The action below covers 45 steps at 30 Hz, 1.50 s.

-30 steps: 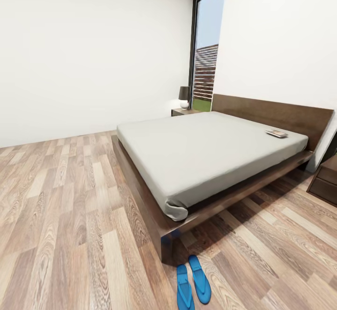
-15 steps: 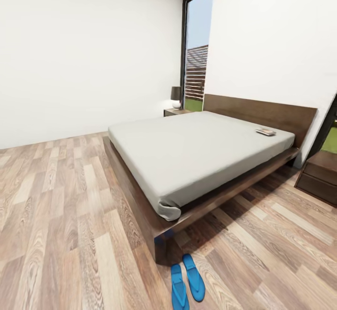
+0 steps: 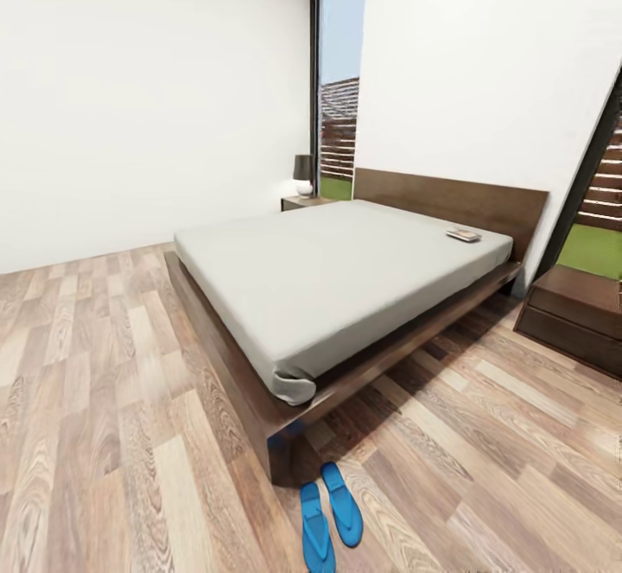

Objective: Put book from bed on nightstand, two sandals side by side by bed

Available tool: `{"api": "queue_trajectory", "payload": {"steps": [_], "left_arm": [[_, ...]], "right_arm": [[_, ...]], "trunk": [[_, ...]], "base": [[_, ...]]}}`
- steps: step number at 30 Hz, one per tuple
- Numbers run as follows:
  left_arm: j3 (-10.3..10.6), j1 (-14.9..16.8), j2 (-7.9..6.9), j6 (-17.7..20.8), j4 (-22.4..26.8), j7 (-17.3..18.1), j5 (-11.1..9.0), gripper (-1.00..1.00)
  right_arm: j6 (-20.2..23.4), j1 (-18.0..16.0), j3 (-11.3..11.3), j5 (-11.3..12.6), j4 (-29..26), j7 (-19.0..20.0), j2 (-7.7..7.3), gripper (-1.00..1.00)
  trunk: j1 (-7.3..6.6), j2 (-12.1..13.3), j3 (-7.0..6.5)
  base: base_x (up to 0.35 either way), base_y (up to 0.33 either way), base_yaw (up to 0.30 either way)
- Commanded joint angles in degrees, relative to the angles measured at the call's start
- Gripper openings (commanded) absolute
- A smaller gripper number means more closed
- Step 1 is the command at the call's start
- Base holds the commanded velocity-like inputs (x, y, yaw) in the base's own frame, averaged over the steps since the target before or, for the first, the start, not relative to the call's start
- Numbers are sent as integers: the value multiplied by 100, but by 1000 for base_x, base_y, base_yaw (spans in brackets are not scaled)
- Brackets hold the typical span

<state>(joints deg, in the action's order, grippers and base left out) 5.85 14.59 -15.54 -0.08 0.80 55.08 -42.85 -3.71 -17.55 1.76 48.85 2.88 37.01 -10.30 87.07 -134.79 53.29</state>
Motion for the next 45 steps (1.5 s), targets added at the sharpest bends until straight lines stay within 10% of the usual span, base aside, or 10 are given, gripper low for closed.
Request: {"api": "queue_trajectory", "payload": {"steps": [1, 45], "left_arm": [[48, 2, -2, -1, -1, 13, -48, 100], [48, 5, 0, -8, -1, -6, -48, 100]], "right_arm": [[-36, -11, 17, -15, 28, 34, -2, 100], [-33, -11, 17, -15, 28, 43, -7, 100]], "trunk": [[-1, -3, 13], [-1, -3, -134]], "base": [[0, 0, -179], [0, 0, -206]]}}
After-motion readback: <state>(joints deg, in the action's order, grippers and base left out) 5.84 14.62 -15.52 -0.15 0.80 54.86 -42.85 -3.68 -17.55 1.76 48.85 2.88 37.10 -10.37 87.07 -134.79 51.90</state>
